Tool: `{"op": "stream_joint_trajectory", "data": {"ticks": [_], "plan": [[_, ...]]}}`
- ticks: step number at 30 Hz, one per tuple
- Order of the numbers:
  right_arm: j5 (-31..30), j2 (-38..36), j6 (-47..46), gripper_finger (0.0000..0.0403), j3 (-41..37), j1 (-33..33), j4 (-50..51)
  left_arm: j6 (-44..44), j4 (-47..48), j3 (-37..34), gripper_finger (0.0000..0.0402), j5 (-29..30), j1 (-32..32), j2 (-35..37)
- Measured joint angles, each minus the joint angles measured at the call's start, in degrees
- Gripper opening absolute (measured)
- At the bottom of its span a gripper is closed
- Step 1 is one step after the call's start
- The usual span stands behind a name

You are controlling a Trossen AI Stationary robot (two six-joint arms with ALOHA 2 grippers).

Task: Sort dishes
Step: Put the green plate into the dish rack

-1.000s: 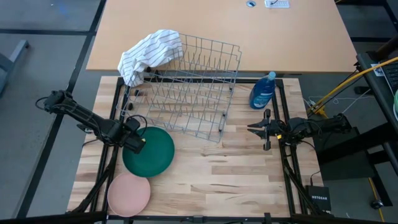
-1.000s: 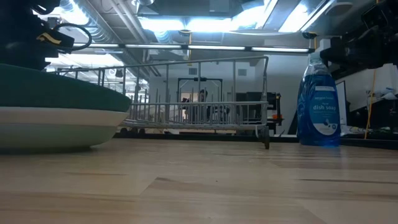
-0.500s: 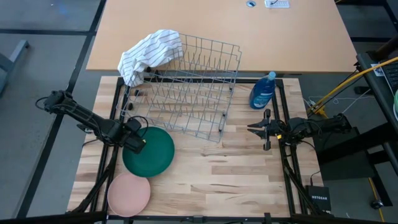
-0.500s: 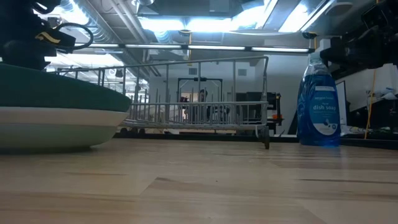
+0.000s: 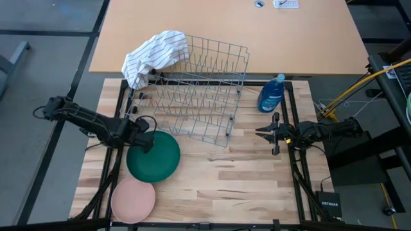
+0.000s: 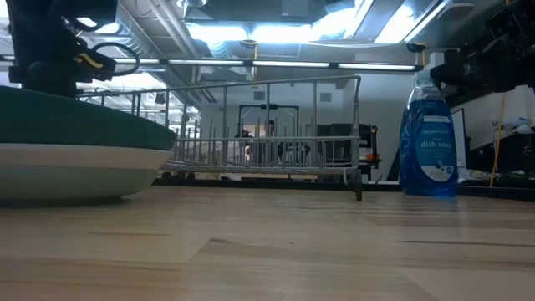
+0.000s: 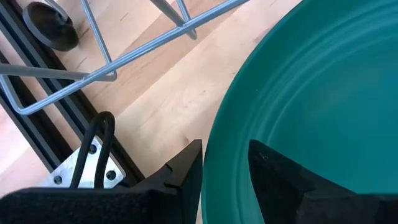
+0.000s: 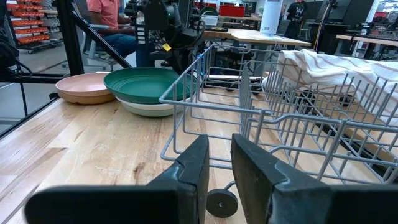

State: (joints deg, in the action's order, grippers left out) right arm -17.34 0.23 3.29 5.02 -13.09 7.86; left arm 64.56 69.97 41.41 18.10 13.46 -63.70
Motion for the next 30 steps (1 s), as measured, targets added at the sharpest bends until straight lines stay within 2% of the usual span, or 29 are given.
{"op": "stream_joint_trajectory", "data": {"ticks": [13, 18, 25, 30], "plan": [[0.0, 0.0, 0.0, 0.0072, 0.0, 0.0, 0.0, -4.9, -0.8, 0.0, 0.0115, -4.2, -3.2, 0.0], [0.0, 0.0, 0.0, 0.0072, 0.0, 0.0, 0.0, -7.7, -1.8, 0.0, 0.0082, -4.4, -3.5, 0.0], [0.0, 0.0, 0.0, 0.0072, 0.0, 0.0, 0.0, -9.2, -2.2, 0.0, 0.001, -4.4, -3.5, 0.0], [0.0, 0.0, 0.0, 0.0072, 0.0, 0.0, 0.0, -9.2, -2.2, 0.0, 0.0012, -4.4, -3.5, 0.0]]}}
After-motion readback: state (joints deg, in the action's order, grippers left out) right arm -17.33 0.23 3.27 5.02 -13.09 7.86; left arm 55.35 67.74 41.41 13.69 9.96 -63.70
